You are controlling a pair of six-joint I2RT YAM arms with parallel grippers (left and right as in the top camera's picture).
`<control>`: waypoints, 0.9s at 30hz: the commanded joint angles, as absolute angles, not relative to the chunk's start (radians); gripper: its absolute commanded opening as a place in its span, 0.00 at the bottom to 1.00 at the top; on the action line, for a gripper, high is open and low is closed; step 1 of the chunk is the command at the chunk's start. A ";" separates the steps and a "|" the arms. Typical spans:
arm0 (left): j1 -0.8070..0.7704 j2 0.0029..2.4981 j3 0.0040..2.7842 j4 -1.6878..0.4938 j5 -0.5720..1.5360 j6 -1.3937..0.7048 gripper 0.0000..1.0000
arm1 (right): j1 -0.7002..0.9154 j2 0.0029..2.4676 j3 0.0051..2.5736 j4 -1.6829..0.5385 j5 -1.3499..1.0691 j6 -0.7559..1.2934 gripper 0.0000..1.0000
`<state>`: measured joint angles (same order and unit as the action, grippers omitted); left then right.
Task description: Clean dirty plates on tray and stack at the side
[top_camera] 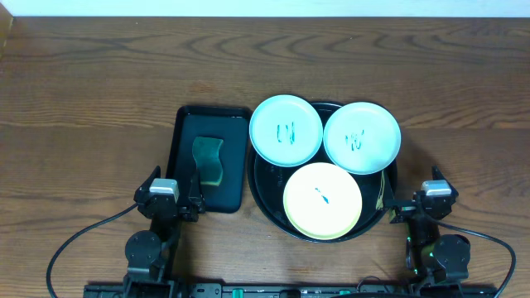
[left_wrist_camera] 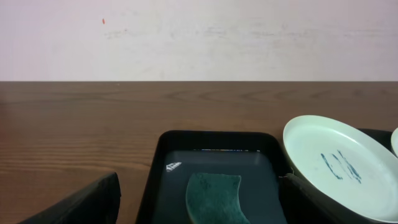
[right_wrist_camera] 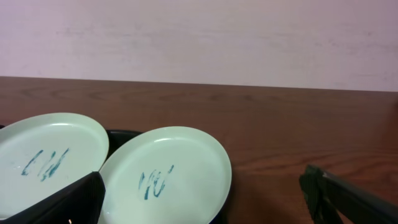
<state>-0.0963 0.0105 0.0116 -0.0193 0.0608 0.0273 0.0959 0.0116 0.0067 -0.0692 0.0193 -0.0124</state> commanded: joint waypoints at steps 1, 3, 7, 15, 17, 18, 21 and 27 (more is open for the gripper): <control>-0.097 0.004 0.004 -0.067 0.057 0.041 0.82 | 0.105 0.009 0.006 -0.072 0.029 -0.027 0.99; -0.097 0.004 0.004 -0.067 0.057 0.041 0.82 | 0.105 0.009 0.006 -0.072 0.029 -0.027 0.99; -0.097 0.004 0.004 -0.067 0.058 0.041 0.82 | 0.105 0.009 0.006 -0.072 0.029 -0.027 0.99; -0.097 0.006 0.013 -0.078 0.058 0.040 0.82 | 0.105 0.009 0.006 -0.072 0.029 -0.012 0.99; -0.097 0.014 0.023 -0.096 0.057 0.040 0.82 | 0.105 0.014 0.006 -0.072 0.029 -0.004 0.99; -0.097 0.026 0.036 -0.113 0.057 0.040 0.82 | 0.105 0.019 0.007 -0.073 0.029 0.014 0.99; -0.097 0.066 0.065 -0.148 0.055 0.022 0.82 | 0.105 0.041 0.023 -0.102 0.029 0.045 0.99; -0.097 0.234 0.156 -0.184 0.040 -0.077 0.82 | 0.105 0.157 0.105 -0.171 0.029 0.057 0.99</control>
